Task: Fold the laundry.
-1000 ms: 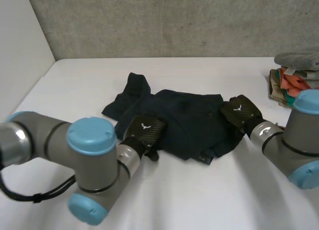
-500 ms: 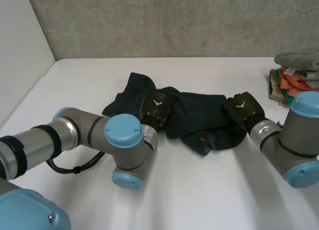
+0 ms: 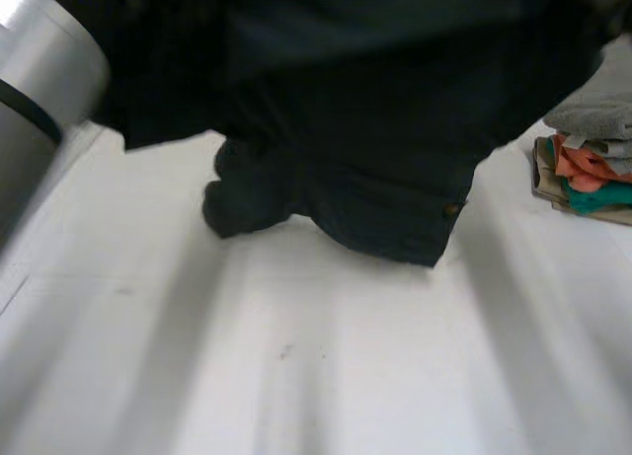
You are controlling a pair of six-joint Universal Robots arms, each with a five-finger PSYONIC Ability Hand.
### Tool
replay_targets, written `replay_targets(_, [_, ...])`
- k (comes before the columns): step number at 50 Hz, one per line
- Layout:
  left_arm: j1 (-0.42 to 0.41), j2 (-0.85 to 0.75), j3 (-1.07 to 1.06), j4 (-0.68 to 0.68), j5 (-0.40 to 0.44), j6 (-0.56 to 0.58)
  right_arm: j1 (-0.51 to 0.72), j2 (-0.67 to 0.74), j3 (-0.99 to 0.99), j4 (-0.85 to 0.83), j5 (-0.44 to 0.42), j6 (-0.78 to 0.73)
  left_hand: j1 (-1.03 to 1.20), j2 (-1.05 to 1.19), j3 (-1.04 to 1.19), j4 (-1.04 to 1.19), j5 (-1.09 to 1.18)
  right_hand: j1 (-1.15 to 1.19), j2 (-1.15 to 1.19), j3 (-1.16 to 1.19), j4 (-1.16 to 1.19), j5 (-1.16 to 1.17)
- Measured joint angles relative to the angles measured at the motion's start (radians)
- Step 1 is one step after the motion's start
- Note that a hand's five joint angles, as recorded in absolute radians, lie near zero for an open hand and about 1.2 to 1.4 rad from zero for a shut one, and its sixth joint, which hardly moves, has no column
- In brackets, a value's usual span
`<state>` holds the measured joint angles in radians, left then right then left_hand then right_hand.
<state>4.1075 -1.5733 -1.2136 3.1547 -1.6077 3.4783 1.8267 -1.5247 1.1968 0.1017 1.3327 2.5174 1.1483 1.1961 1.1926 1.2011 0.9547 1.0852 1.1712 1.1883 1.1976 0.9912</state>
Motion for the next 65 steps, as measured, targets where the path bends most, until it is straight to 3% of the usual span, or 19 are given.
replay_targets(13, [0.039,0.043,0.197,0.002,-0.009,-0.032,0.005,-0.025,-0.219,0.112,0.027,0.03,0.0,0.0,0.0,0.0,0.0,0.014,0.0,0.0,0.0,0.0])
replay_targets(20, [0.111,-0.162,0.301,0.009,0.017,-0.059,0.032,0.081,-0.266,0.114,0.053,0.065,0.0,0.0,0.0,0.0,0.0,0.014,0.0,0.0,0.0,0.0])
replay_targets(29, [0.131,-0.524,0.352,0.047,0.044,-0.056,0.099,0.392,-0.283,0.062,0.129,0.039,0.0,0.001,0.0,0.0,0.024,0.014,0.0,0.0,0.0,0.0])
replay_targets(35, [0.13,-0.802,0.426,0.215,0.054,-0.054,0.118,0.675,-0.311,-0.209,0.221,-0.001,0.0,0.002,0.0,0.0,0.024,-0.035,-0.073,-0.079,-0.082,-0.058])
replay_targets(37, [0.129,-0.86,0.463,0.267,0.059,-0.055,0.124,0.736,-0.323,-0.329,0.245,-0.004,-0.082,-0.068,-0.07,-0.07,-0.042,-0.299,-0.352,-0.33,-0.333,-0.328])
replay_targets(38, [0.127,-0.898,0.495,0.302,0.062,-0.057,0.129,0.778,-0.331,-0.426,0.258,-0.006,-0.36,-0.34,-0.336,-0.32,-0.285,-0.502,-0.556,-0.545,-0.549,-0.556])
replay_targets(40, [0.127,-0.912,0.508,0.314,0.063,-0.057,0.131,0.792,-0.334,-0.463,0.262,-0.007,-0.36,-0.34,-0.336,-0.32,-0.285,-0.542,-0.596,-0.584,-0.589,-0.598])
replay_targets(41, [0.123,-0.962,0.573,0.361,0.066,-0.06,0.138,0.852,-0.348,-0.626,0.271,-0.011,-0.881,-0.861,-0.841,-0.86,-0.798,-0.841,-0.915,-0.909,-0.92,-0.906])
replay_targets(44, [0.119,-0.991,0.636,0.388,0.055,-0.062,0.145,0.887,-0.362,-0.743,0.265,-0.011,-0.951,-0.984,-0.983,-0.998,-0.906,-0.86,-0.957,-0.978,-0.987,-0.95])
replay_targets(50, [0.119,-0.932,0.622,0.371,-0.01,-0.057,0.151,0.823,-0.344,-0.713,0.27,-0.007,-0.951,-0.988,-0.984,-0.999,-0.906,-0.86,-0.957,-0.978,-0.988,-0.95])
replay_targets(57, [0.143,-0.648,0.314,0.256,-0.069,-0.046,0.148,0.589,-0.201,-0.393,0.304,-0.006,-0.947,-0.985,-0.981,-0.996,-0.905,-0.86,-0.957,-0.978,-0.988,-0.95])
replay_targets(65, [0.159,-0.35,-0.112,0.044,-0.064,-0.017,0.139,0.38,0.037,-0.013,0.259,0.005,-0.892,-0.939,-0.938,-0.943,-0.878,-0.86,-0.957,-0.978,-0.988,-0.949])
